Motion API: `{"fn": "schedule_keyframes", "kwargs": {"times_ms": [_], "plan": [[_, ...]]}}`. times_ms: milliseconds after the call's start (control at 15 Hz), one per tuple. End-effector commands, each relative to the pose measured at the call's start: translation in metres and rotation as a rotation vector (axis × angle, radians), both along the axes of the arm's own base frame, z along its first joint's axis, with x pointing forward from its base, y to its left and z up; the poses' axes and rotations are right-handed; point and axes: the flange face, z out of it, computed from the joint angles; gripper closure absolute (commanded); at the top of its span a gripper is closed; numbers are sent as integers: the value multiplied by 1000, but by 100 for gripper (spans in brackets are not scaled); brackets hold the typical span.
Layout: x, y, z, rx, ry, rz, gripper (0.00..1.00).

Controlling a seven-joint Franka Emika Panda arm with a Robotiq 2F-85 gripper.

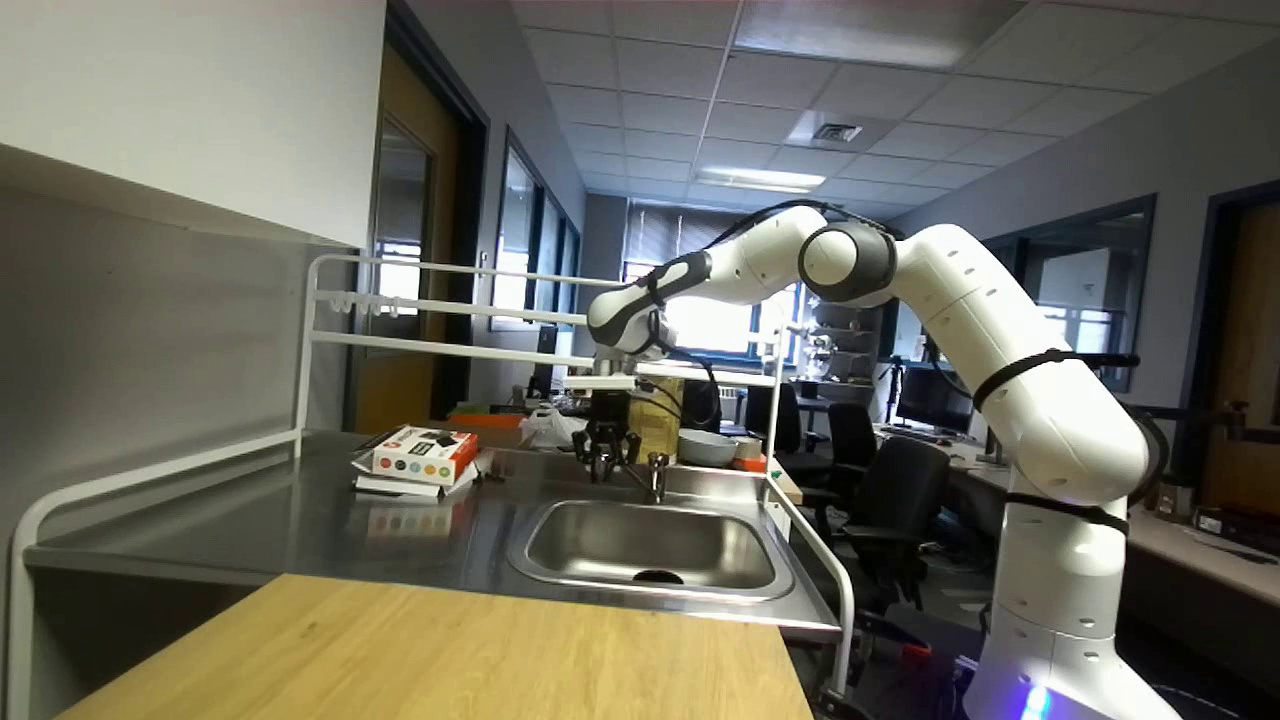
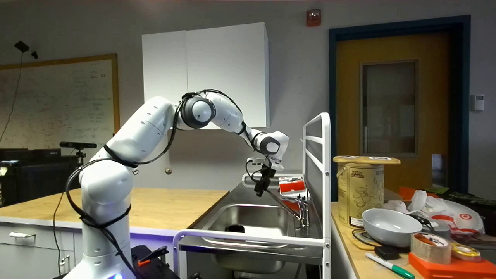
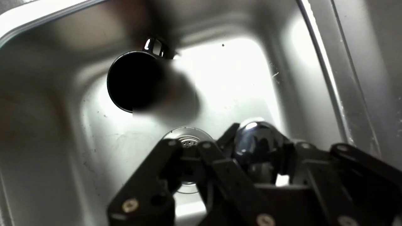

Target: Center the faucet

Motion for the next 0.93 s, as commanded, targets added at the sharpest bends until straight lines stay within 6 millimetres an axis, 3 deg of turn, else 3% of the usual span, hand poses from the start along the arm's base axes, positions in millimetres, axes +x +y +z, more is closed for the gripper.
{"fn": "schedule_keyframes", "kwargs": {"times_ms": [0, 467, 867], "plan": [[-8, 1, 4, -5, 11, -30, 100], [-20, -2, -11, -9, 21, -36, 100], [-31, -6, -10, -4, -5, -23, 100]]}}
